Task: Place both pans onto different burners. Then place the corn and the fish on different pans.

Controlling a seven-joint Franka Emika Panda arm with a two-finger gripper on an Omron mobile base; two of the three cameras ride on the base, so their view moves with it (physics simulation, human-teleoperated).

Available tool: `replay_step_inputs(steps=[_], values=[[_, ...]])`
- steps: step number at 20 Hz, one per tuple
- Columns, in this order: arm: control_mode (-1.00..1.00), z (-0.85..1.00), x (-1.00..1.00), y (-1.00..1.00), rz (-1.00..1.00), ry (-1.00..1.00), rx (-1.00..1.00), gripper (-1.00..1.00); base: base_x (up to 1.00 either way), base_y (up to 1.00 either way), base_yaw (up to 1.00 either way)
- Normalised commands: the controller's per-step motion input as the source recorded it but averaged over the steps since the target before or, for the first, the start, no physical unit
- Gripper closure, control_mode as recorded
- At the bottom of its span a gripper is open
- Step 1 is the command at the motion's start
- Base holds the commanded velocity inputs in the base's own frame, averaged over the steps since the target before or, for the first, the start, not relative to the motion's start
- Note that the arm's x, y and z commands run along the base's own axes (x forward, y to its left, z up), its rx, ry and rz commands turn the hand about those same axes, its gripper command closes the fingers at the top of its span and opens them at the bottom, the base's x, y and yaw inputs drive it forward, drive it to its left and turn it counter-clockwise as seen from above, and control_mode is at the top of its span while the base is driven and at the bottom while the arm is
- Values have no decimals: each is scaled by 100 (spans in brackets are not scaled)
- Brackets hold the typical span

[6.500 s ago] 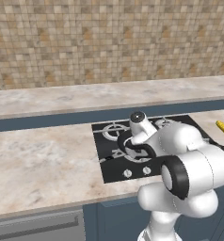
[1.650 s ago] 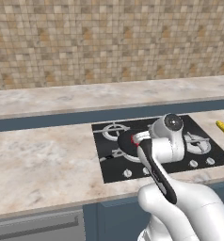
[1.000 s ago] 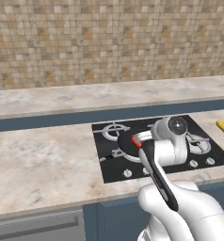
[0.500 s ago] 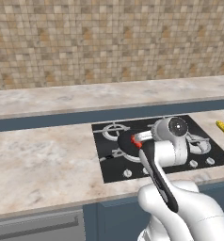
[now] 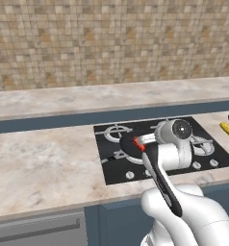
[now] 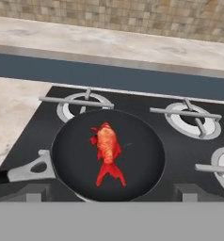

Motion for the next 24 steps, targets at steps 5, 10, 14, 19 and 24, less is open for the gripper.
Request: replay_step_inputs(steps=[5, 10, 14, 19, 24], values=[[100, 0, 0, 0, 0, 0, 0, -100, -31, 0, 0], [100, 0, 0, 0, 0, 0, 0, -100, -38, 0, 0], [100, 0, 0, 0, 0, 0, 0, -100, -31, 0, 0], [100, 0, 0, 0, 0, 0, 0, -100, -10, -9, 0], [100, 0, 0, 0, 0, 0, 0, -100, -3, -34, 0]])
